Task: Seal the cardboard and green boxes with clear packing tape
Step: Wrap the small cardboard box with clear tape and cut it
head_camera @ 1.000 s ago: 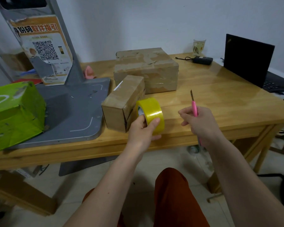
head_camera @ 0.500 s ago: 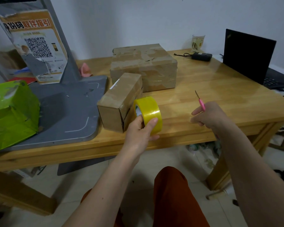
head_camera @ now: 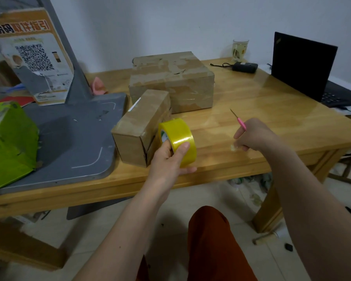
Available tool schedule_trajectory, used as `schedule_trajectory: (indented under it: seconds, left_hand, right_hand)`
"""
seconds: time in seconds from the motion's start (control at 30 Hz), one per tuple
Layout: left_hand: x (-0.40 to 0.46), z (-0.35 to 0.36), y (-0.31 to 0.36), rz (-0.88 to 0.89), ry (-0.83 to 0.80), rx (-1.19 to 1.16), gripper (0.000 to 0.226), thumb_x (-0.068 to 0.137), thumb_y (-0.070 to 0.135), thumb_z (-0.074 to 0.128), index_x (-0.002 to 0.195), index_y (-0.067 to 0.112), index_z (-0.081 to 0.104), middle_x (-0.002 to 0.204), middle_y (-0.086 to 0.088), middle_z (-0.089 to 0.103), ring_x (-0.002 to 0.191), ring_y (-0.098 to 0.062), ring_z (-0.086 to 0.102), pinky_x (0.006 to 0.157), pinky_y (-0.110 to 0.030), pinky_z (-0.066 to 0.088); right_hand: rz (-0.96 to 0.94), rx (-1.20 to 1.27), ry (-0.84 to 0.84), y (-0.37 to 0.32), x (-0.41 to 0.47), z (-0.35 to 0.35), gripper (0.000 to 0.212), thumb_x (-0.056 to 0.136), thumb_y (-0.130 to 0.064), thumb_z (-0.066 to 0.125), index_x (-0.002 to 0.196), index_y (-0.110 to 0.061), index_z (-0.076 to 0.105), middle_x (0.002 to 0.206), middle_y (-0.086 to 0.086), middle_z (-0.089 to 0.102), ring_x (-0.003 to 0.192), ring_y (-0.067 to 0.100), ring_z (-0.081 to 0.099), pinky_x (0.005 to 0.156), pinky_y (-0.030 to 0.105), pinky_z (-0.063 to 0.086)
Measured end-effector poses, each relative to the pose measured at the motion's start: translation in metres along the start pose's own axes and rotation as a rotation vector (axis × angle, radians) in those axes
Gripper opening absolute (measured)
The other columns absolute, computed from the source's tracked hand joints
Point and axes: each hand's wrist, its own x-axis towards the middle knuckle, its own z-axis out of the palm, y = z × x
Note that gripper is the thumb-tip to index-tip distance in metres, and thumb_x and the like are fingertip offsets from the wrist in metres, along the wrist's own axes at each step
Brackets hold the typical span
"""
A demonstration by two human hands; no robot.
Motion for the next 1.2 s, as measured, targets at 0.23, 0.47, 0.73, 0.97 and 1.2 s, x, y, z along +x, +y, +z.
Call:
schedule_trajectory:
  seconds: [0.23,0.47,0.73,0.97,1.2]
  left_hand:
    - [0.000,-0.002,-0.001,-0.008,-0.016,0.002,0.015,0.097,0.025,0.058,0.110,0.031,0.061,0.122,-0.009,0.065,0.107,-0.022,0.065,0.072,-0.036,0.061]
    - [-0.003,-0.003,-0.005,-0.004,-0.023,0.024,0.020,0.096,0.024,0.058,0.116,0.029,0.060,0.122,-0.006,0.066,0.108,-0.020,0.066,0.078,-0.037,0.060]
    - [-0.014,-0.001,-0.008,-0.026,0.017,0.025,0.018,0.089,0.028,0.067,0.106,0.020,0.070,0.108,-0.006,0.072,0.101,-0.017,0.069,0.086,-0.039,0.059]
    - [-0.020,0.000,-0.007,0.000,-0.004,0.072,0.011,0.087,0.022,0.071,0.098,0.025,0.071,0.099,-0.002,0.075,0.098,-0.018,0.070,0.086,-0.041,0.058]
    - [-0.029,-0.001,-0.009,0.029,-0.055,0.178,0.017,0.087,0.016,0.072,0.094,0.030,0.070,0.106,-0.008,0.074,0.104,-0.026,0.067,0.091,-0.049,0.055]
  right_hand:
    - [-0.008,0.054,0.072,0.004,0.013,0.014,0.018,0.078,0.004,0.068,0.085,-0.012,0.064,0.080,0.009,0.063,0.077,0.023,0.063,0.070,0.036,0.053]
    - [-0.031,0.049,0.143,0.017,0.018,0.025,0.018,0.078,-0.004,0.073,0.080,-0.019,0.063,0.106,0.008,0.060,0.092,0.024,0.058,0.076,0.034,0.046]
    - [-0.193,0.167,0.223,-0.006,-0.017,0.022,0.019,0.091,-0.029,0.064,0.087,-0.012,0.070,0.078,0.003,0.062,0.067,0.015,0.052,0.065,0.032,0.042]
    - [-0.375,0.608,-0.051,-0.058,-0.059,0.047,0.021,0.094,-0.031,0.060,0.111,-0.019,0.065,0.083,-0.003,0.066,0.062,0.004,0.058,0.047,0.012,0.041]
    - [-0.149,0.764,-0.126,-0.067,-0.069,0.060,0.037,0.082,-0.043,0.072,0.074,-0.012,0.055,0.058,-0.001,0.045,0.041,0.008,0.042,0.034,0.017,0.026]
